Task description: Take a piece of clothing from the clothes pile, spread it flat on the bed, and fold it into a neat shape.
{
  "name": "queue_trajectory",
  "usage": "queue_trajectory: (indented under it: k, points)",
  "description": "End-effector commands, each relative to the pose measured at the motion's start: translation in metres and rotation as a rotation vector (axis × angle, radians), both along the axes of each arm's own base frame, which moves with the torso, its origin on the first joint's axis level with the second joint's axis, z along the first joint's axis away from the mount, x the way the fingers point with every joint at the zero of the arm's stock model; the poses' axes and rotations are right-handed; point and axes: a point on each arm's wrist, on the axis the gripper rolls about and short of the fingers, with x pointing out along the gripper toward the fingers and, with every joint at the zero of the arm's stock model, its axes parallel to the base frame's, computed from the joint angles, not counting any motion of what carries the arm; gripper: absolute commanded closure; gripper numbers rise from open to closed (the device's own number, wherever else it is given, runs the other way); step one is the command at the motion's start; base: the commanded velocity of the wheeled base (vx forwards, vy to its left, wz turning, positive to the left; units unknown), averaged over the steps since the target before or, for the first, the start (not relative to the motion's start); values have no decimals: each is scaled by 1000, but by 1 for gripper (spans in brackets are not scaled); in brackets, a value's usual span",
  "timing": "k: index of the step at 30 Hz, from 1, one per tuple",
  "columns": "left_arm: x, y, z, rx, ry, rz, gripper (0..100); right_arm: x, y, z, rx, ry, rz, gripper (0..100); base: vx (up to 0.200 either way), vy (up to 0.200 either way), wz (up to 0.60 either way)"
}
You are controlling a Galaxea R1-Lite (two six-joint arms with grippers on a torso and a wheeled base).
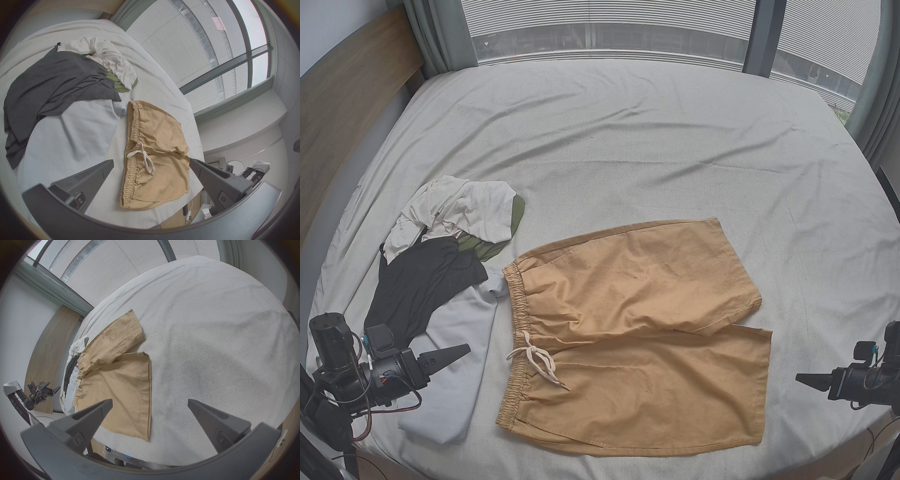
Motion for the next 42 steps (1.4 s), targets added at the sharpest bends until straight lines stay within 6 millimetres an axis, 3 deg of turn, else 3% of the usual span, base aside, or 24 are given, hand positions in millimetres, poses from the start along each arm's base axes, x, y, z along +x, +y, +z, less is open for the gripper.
queue_trajectory:
  k: [1,6,10,28,42]
  points:
    - [-4,0,-3,2,23,0,0,-5,3,-1,5,11,10,0,0,0,0]
    - [-7,-7,-11,19,85,-60,0,-8,18,-7,30,97,101,0,0,0,0]
    - [-8,-15,-37,145,167,-182,0,-11,33,-15,46,189,201,0,0,0,0]
    - [-1,-29,-85,223,329,-295,0,-4,34,-17,31,170,212,0,0,0,0]
    - [9,-39,-98,217,292,-310,0,-4,34,-17,30,167,209,0,0,0,0]
